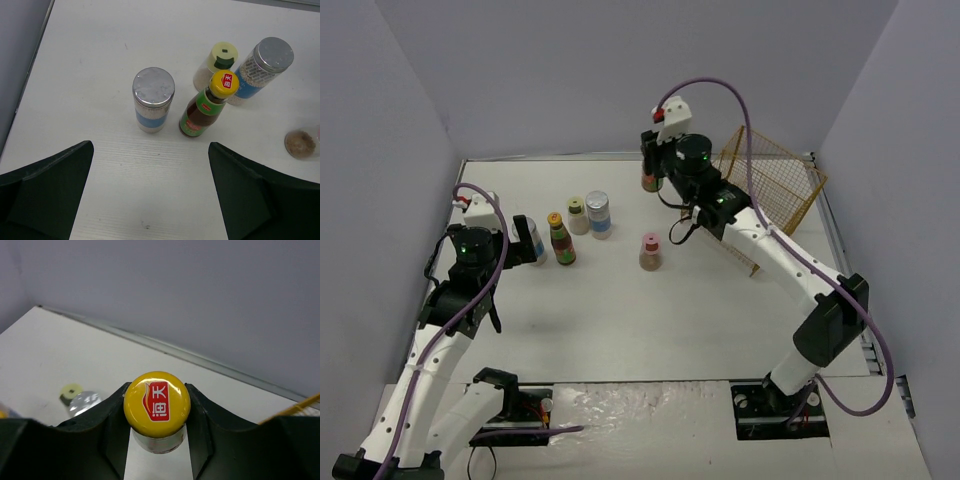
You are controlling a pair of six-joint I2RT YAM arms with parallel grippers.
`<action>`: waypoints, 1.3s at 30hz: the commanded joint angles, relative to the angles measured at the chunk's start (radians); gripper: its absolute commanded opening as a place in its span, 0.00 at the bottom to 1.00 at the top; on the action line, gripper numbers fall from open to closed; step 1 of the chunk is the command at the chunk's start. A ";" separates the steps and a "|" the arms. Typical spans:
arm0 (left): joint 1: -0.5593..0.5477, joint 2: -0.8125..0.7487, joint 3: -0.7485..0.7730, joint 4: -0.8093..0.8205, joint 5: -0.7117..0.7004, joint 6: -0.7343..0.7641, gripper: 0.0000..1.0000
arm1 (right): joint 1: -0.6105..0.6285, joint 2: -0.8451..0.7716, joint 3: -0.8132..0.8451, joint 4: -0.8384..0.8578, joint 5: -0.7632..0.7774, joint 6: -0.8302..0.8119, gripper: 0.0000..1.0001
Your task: Organize the condiment bottles
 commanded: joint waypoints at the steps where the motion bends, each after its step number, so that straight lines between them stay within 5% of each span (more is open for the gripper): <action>1: -0.009 -0.008 0.018 0.066 0.003 0.006 0.97 | -0.149 -0.092 0.103 0.092 0.098 -0.027 0.00; 14: -0.013 -0.005 0.020 0.064 0.012 0.007 0.97 | -0.468 -0.002 0.267 0.078 0.038 0.000 0.00; 39: -0.018 0.003 0.018 0.064 0.017 0.007 0.97 | -0.594 0.082 0.057 0.276 0.017 0.068 0.00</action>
